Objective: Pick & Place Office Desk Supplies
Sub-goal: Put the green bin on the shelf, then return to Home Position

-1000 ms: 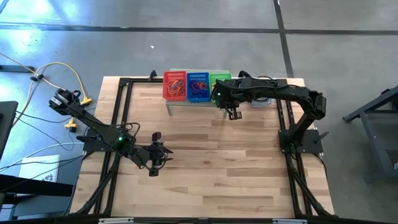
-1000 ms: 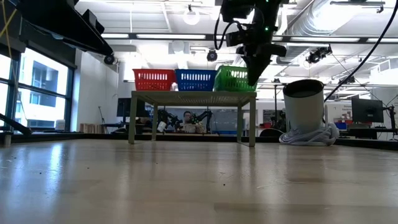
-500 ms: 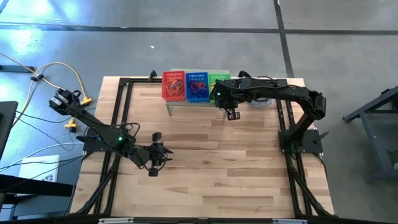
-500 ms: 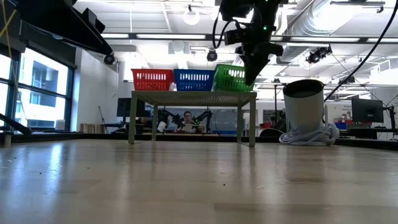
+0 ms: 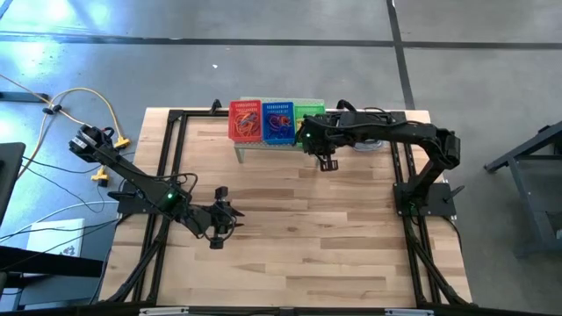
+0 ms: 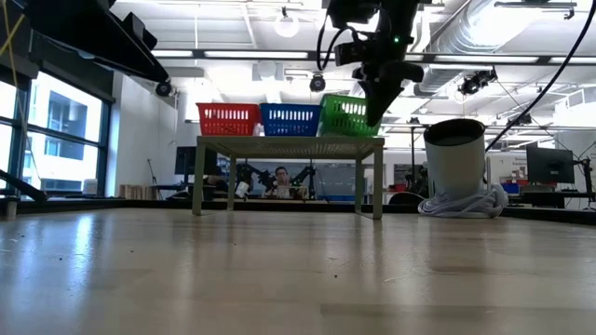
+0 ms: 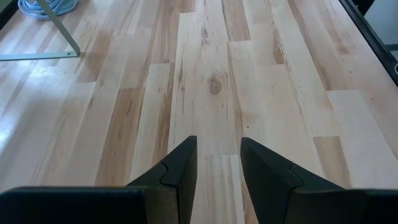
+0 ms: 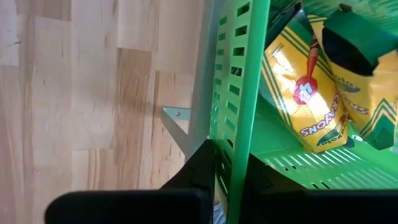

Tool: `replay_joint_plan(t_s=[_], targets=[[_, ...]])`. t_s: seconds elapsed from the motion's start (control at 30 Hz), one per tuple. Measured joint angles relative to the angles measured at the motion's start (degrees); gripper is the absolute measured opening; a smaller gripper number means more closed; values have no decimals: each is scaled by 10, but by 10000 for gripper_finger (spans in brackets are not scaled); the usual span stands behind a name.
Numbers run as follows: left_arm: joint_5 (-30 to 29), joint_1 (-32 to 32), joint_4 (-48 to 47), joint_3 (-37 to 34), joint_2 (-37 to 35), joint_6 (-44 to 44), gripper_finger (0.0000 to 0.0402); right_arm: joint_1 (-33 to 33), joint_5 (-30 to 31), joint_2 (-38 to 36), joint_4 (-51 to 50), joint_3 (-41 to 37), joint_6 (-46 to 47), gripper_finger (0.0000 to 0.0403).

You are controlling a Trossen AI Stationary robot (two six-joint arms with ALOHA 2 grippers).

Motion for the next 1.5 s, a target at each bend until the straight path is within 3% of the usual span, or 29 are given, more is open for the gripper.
replay_joint_plan(t_s=[0.23,0.57,0.83,1.13,1.5], targets=[[9,0,34,0,0,9,118,0,15,0,2,0,23,27],[7,0,49,0,0,21,118,-2,19,0,5,0,22,105],[7,0,62,0,0,24,118,29,71,-3,10,0,-9,131],[7,0,74,0,0,17,118,69,192,-3,34,3,-60,134],[7,0,73,0,0,17,118,137,207,-17,35,48,-60,130]])
